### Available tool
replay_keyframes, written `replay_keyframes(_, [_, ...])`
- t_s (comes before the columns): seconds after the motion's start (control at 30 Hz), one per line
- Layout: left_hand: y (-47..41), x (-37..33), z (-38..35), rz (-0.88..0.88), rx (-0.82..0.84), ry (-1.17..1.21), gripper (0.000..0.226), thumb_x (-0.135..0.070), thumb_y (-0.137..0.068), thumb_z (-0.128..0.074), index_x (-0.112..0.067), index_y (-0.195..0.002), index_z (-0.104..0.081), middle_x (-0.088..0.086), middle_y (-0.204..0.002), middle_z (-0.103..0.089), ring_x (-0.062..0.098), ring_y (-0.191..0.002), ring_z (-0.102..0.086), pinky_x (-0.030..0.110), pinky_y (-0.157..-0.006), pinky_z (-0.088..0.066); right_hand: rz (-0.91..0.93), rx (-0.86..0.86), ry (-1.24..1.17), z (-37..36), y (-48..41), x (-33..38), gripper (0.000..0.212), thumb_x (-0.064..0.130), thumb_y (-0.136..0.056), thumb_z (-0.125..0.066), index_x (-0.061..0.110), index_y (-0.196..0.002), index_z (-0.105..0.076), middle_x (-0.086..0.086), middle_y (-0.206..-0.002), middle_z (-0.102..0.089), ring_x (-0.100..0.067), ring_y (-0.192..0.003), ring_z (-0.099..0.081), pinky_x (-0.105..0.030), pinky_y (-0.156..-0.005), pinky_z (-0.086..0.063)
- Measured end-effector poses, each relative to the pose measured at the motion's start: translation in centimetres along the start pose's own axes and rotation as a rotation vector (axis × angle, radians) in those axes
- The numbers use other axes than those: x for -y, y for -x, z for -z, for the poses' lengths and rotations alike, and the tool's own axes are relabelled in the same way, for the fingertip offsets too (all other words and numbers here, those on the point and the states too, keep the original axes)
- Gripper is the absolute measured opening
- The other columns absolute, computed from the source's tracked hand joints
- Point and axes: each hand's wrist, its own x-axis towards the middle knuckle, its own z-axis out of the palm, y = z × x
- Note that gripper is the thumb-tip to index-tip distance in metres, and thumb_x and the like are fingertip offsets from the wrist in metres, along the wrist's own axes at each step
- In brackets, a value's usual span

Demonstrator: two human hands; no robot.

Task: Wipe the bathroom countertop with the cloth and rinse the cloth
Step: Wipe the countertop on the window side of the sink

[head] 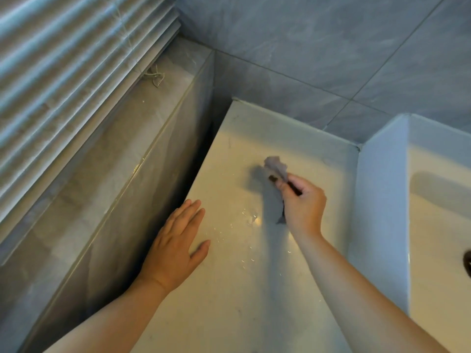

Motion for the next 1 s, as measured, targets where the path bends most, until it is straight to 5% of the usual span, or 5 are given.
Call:
replay_keyframes(0.2, [0.1, 0.0, 0.1, 0.004, 0.003, 0.003, 0.062, -0.046, -0.091, -0.038, -0.012, -0.143, -0.039, -0.001, -0.155, -0.026, 0.014, -0.144, -0.018, 0.034, -0.114, -0.02, -0.059, -0.013, 0.128, -1.7, -5.3, -0.4, 0.01, 0.013, -0.084, -0.067, 0.019, -0.085, -0.075, 0.005, -0.067, -0.06, -0.013, -0.063, -0.054, -0.028, -0.059, -0.046])
replay_keyframes(0.33, [0.1, 0.0, 0.0, 0.005, -0.005, 0.02, 0.061, -0.045, -0.092, -0.038, -0.012, -0.143, -0.038, -0.001, -0.155, -0.026, 0.014, -0.145, -0.018, 0.036, -0.112, -0.022, -0.012, -0.003, 0.134, -3.0, -3.9, -1.0, 0.017, 0.012, -0.084, -0.067, 0.018, -0.098, -0.076, 0.009, -0.079, -0.068, 0.004, -0.067, -0.056, -0.009, -0.064, -0.041])
replay_keyframes(0.67, [0.1, 0.0, 0.0, 0.019, 0.018, 0.007, 0.062, -0.047, -0.093, -0.037, -0.014, -0.145, -0.035, -0.003, -0.157, -0.022, 0.012, -0.146, -0.012, 0.04, -0.114, -0.026, 0.079, 0.176, 0.098, -4.0, 3.3, 0.7, 0.038, 0.006, -0.083, -0.07, 0.04, -0.1, -0.067, 0.032, -0.085, -0.064, 0.007, -0.076, -0.062, -0.013, -0.072, -0.048])
replay_keyframes(0.77, [0.1, 0.0, -0.1, 0.019, 0.021, -0.003, 0.062, -0.046, -0.093, -0.038, -0.013, -0.145, -0.035, -0.002, -0.157, -0.022, 0.013, -0.146, -0.012, 0.038, -0.112, -0.023, -0.055, 0.258, 0.046, -3.3, 2.5, 1.3, 0.023, 0.011, -0.082, -0.072, 0.027, -0.097, -0.076, 0.018, -0.084, -0.071, 0.005, -0.074, -0.062, -0.016, -0.072, -0.047])
replay_keyframes(1.0, [0.1, 0.0, -0.1, 0.014, 0.0, 0.025, 0.06, -0.044, -0.092, -0.041, -0.013, -0.144, -0.038, -0.003, -0.156, -0.023, 0.011, -0.146, -0.012, 0.034, -0.115, -0.017, 0.09, 0.055, 0.128, -4.3, -5.1, 3.3, 0.017, 0.012, -0.083, -0.07, 0.022, -0.096, -0.074, 0.009, -0.08, -0.067, -0.005, -0.072, -0.057, -0.008, -0.066, -0.041])
